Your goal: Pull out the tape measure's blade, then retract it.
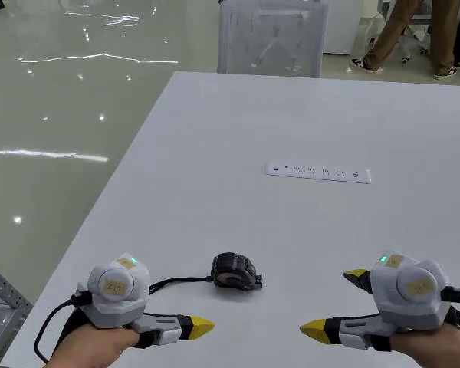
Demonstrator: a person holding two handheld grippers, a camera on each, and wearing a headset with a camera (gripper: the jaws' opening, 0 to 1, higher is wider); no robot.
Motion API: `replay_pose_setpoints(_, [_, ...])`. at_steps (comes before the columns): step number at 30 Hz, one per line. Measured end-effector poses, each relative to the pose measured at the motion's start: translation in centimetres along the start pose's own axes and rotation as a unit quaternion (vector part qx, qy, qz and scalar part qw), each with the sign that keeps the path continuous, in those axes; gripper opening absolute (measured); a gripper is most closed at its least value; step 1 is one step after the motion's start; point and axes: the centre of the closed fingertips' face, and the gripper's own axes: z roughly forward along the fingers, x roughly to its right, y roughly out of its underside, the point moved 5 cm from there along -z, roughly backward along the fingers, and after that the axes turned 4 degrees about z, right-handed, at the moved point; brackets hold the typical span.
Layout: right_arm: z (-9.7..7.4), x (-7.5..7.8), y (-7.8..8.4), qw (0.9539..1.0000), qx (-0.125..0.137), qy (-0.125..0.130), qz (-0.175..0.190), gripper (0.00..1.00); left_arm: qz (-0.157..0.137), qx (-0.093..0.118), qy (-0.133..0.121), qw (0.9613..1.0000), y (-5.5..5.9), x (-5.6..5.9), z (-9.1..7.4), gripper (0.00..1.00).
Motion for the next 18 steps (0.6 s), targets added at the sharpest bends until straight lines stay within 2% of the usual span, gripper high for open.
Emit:
replay_pose_setpoints(8, [-2.4,-1.0,0.7,0.9998,0.005,0.009,0.015,0.89,0.011,0.002,0.005,0.9999,0.3,0.5,-2.0,1.00])
replay_pose_setpoints(10, [-3.2,-1.1,0.9,0.9996,0.004,0.013,0.024,0.91,0.017,-0.002,0.003,0.9999,0.4,0.4,-2.6,1.00])
replay_pose_setpoints(18, [-6.1,-1.5,1.2,0.9988,0.010,0.026,0.039,0.98,0.014,0.007,-0.005,0.9999,0.8,-0.2,-5.3,1.00])
